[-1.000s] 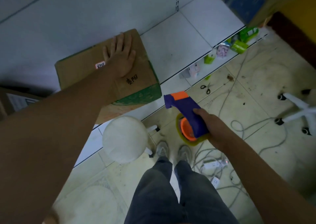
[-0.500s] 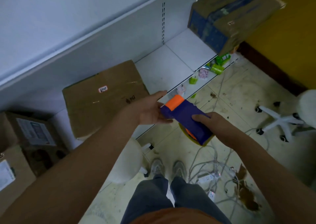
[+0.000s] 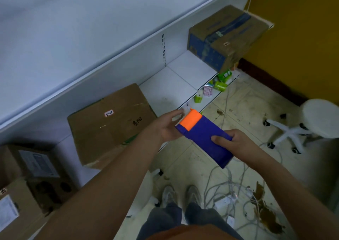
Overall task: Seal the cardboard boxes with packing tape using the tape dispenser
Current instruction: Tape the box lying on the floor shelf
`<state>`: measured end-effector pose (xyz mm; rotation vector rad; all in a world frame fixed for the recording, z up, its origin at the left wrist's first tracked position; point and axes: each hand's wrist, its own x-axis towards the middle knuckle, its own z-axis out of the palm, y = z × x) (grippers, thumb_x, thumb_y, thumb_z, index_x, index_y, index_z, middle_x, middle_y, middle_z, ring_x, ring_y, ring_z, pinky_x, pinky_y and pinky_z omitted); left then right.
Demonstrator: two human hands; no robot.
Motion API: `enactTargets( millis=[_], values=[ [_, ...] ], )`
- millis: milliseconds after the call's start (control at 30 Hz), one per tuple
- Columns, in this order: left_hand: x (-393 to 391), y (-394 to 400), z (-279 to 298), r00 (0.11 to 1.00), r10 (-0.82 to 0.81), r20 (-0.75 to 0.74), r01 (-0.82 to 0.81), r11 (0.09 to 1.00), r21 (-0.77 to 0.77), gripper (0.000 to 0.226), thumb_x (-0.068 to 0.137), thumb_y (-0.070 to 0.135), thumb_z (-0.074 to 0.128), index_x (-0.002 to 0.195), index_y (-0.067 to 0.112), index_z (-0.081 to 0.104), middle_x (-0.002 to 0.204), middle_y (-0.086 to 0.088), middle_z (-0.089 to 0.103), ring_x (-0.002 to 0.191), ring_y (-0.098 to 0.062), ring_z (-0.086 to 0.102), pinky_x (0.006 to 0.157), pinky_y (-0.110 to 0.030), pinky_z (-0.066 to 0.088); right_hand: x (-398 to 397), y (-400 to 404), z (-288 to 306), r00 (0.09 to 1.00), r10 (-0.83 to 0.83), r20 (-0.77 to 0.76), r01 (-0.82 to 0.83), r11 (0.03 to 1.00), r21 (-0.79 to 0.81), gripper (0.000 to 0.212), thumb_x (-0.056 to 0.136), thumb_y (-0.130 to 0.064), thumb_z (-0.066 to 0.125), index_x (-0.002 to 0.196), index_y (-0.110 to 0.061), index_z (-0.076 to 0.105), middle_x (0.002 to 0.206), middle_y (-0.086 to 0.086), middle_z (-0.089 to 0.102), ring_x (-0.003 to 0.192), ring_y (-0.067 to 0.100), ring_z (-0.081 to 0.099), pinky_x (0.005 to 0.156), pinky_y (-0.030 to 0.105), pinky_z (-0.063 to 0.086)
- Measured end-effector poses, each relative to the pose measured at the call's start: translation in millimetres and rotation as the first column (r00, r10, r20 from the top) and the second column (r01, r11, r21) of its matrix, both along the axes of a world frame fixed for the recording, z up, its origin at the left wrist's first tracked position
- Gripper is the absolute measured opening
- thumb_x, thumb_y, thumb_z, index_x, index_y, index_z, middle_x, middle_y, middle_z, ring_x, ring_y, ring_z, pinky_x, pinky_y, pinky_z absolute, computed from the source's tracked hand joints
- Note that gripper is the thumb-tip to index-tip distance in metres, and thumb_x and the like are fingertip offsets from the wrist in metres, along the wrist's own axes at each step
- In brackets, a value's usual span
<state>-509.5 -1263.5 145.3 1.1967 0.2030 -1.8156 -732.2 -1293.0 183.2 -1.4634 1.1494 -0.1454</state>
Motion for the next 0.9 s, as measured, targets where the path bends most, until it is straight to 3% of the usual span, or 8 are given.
enactTargets(
  millis=[100,200,300,433,667,733,800,900],
  values=[
    [1.8,2.2,10.9,0.998,-0.059,-0.025,0.058,0.998,-0.033,0.037,0.093,0.046,0.063,0.103,0.011,0.069,0.091,-0.016,0.072,0.073,-0.027,0.073,0.063,-0.041,0.062,0.9,5.2,3.2,1.000,0.003,0.011,-0.003,1.000,-0.014,0.034,0.092,-0.022,0.065,0.061,-0.011,0.056,0.056,0.001,0.062,0.049,0.009,0.059,0.047,0.018,0.043],
    [7.3,-0.5,16.9,0.982,-0.149,0.120,0.153,0.988,-0.028,0.032,0.093,0.046,0.063,0.079,0.018,0.059,0.072,-0.005,0.067,0.058,-0.020,0.068,0.056,-0.033,0.058,5.2,10.8,4.1,0.999,0.034,-0.016,-0.035,0.999,-0.040,0.038,0.092,-0.022,0.066,0.055,-0.017,0.057,0.051,-0.002,0.059,0.046,0.009,0.057,0.045,0.017,0.042],
    [14.5,0.1,20.0,0.962,-0.191,0.197,0.198,0.980,-0.017,0.021,0.092,0.039,0.066,0.095,0.019,0.062,0.096,-0.011,0.067,0.082,-0.027,0.066,0.070,-0.042,0.053,7.4,11.9,1.5,1.000,-0.002,0.002,0.002,0.999,-0.041,0.043,0.092,-0.022,0.065,0.051,-0.020,0.053,0.051,-0.002,0.056,0.046,0.009,0.054,0.048,0.018,0.040],
    [32.5,4.3,15.4,0.998,0.031,0.057,-0.028,0.998,-0.056,0.031,0.091,0.031,0.070,0.116,0.012,0.065,0.106,-0.009,0.070,0.096,-0.023,0.066,0.085,-0.043,0.056,10.1,13.0,3.1,0.998,-0.040,0.039,0.041,0.999,-0.030,0.037,0.093,-0.022,0.063,0.061,-0.010,0.048,0.052,0.001,0.053,0.044,0.007,0.052,0.047,0.015,0.037],
    [43.0,-11.6,5.2,0.968,0.157,0.195,-0.139,0.985,-0.103,0.014,0.093,0.012,0.068,0.103,0.003,0.064,0.082,-0.007,0.075,0.077,-0.014,0.071,0.063,-0.023,0.060,21.2,8.8,2.9,1.000,0.015,0.015,-0.013,0.990,-0.140,0.032,0.091,-0.021,0.066,0.067,-0.001,0.059,0.056,0.001,0.060,0.052,0.010,0.059,0.053,0.020,0.042],
    [47.2,-18.5,1.0,0.955,0.187,0.231,-0.164,0.980,-0.115,0.023,0.094,0.014,0.067,0.113,0.003,0.063,0.083,-0.005,0.075,0.077,-0.013,0.070,0.057,-0.022,0.058,26.4,5.2,3.3,0.999,0.036,0.017,-0.032,0.987,-0.157,0.033,0.091,-0.020,0.067,0.070,0.005,0.061,0.058,0.005,0.062,0.055,0.011,0.062,0.054,0.021,0.044],
    [49.5,-25.6,-1.1,0.947,0.166,0.276,-0.140,0.984,-0.110,0.032,0.098,0.017,0.062,0.126,0.004,0.059,0.104,-0.004,0.070,0.090,-0.013,0.067,0.066,-0.022,0.057,31.7,-1.1,3.0,0.997,0.079,-0.002,-0.079,0.981,-0.176,0.032,0.090,-0.021,0.068,0.066,0.000,0.062,0.059,0.008,0.063,0.055,0.011,0.061,0.052,0.023,0.044],
    [55.9,-37.4,-6.6,0.874,0.028,0.484,0.024,0.995,-0.102,0.036,0.100,0.027,0.057,0.132,0.010,0.058,0.124,0.002,0.062,0.116,-0.013,0.058,0.099,-0.026,0.040,39.4,-16.0,1.4,0.985,0.159,-0.059,-0.169,0.963,-0.211,0.025,0.089,-0.025,0.070,0.064,-0.024,0.066,0.058,-0.006,0.066,0.053,0.003,0.061,0.048,0.016,0.043]
  ],
)
